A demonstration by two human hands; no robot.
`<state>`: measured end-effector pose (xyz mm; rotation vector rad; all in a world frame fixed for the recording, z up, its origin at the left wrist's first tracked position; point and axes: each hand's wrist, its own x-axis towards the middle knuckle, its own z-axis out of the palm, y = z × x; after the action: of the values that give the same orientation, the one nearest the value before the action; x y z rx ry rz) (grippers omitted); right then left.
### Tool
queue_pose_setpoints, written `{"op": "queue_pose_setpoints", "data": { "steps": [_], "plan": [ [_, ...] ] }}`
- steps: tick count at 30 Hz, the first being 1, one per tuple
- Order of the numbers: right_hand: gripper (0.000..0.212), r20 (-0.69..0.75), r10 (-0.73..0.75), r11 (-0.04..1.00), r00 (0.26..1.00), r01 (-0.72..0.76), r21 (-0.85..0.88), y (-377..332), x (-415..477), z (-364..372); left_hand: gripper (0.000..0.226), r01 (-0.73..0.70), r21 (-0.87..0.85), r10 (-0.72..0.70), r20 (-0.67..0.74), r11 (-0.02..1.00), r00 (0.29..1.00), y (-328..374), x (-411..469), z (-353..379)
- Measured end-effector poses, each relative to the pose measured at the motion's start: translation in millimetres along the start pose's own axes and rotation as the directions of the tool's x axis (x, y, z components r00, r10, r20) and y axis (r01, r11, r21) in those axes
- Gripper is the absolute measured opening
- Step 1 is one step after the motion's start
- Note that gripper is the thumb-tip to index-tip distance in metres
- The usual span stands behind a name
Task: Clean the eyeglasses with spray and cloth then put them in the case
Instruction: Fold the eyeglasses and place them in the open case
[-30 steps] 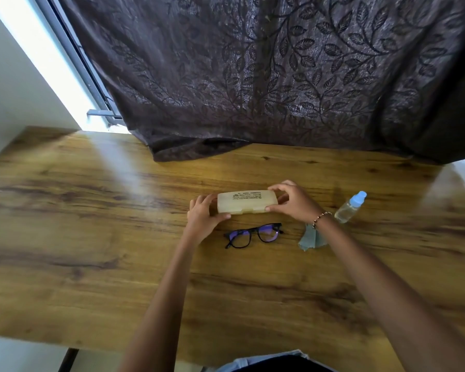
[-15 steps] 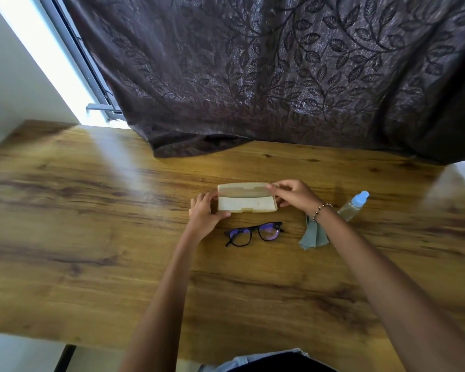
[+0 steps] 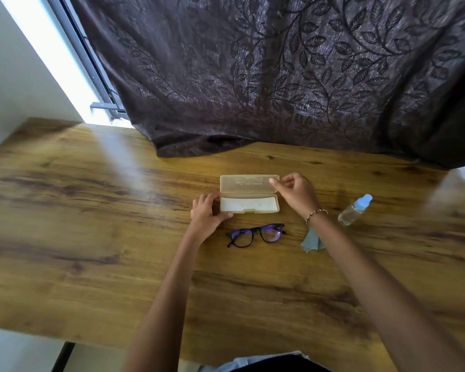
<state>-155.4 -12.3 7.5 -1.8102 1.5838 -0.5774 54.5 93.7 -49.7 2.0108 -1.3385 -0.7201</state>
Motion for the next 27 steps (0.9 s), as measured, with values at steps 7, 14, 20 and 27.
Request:
{"op": "queue_pose_setpoints", "data": {
  "steps": [7, 14, 20, 27],
  "plan": [
    [0.019, 0.443, -0.055, 0.981, 0.895, 0.130, -0.141, 18, -28, -24, 0.065, 0.014, 0.016, -0.013, -0.017, 1.000, 1.000, 0, 2, 2],
    [0.014, 0.520, -0.067, 0.984, 0.852, 0.143, -0.108, 25, -37, -22, 0.063, 0.005, 0.000, -0.005, -0.018, 1.000, 1.000, -1, 1, 2],
    [0.009, 0.507, -0.076, 0.997, 0.859, 0.061, 0.047, 30, -36, -22, 0.063, 0.004, 0.001, -0.004, -0.018, 1.000, 1.000, -1, 1, 2],
    [0.011, 0.329, -0.061, 0.958, 0.942, -0.037, 0.284, 14, -25, -33, 0.062, -0.017, -0.027, 0.017, 0.004, 1.000, 1.000, -3, 0, 1]
  ]
}}
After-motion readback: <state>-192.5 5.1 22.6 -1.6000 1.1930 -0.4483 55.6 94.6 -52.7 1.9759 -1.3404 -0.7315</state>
